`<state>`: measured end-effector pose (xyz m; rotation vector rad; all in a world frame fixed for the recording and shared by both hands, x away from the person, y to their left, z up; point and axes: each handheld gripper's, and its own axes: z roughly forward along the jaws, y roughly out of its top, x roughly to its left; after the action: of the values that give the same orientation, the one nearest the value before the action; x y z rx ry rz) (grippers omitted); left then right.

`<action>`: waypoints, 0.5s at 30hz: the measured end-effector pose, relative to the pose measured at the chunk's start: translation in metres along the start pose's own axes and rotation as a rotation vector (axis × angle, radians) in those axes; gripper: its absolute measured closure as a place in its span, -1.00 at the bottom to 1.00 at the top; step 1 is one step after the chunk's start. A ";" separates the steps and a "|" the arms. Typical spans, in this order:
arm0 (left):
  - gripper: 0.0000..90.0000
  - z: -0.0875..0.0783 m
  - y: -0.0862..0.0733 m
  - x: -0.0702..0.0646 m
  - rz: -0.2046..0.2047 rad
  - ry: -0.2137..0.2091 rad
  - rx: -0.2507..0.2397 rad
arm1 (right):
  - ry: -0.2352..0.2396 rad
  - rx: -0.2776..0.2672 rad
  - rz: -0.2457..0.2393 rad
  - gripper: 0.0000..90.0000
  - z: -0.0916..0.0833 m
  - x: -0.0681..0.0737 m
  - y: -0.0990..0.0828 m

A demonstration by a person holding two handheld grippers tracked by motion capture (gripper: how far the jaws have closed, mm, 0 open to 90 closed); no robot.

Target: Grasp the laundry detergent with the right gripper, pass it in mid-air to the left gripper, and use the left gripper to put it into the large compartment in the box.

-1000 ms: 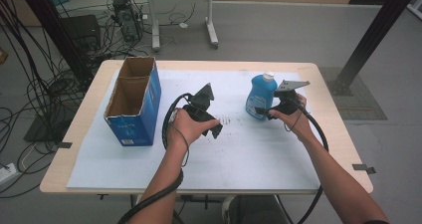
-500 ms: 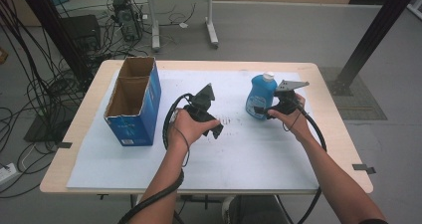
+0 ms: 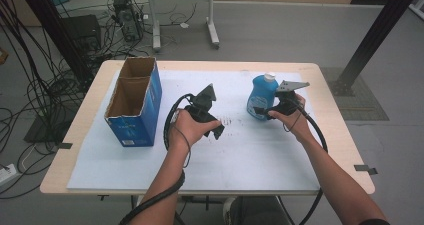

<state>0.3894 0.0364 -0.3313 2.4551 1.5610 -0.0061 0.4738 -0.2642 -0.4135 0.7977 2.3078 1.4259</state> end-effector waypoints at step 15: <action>-0.85 -0.001 0.002 -0.003 0.011 0.001 -0.002 | -0.005 -0.013 0.000 -0.97 -0.002 -0.001 0.001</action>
<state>0.3897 0.0335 -0.3298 2.4625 1.5471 -0.0011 0.4735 -0.2659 -0.4122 0.7966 2.2923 1.4366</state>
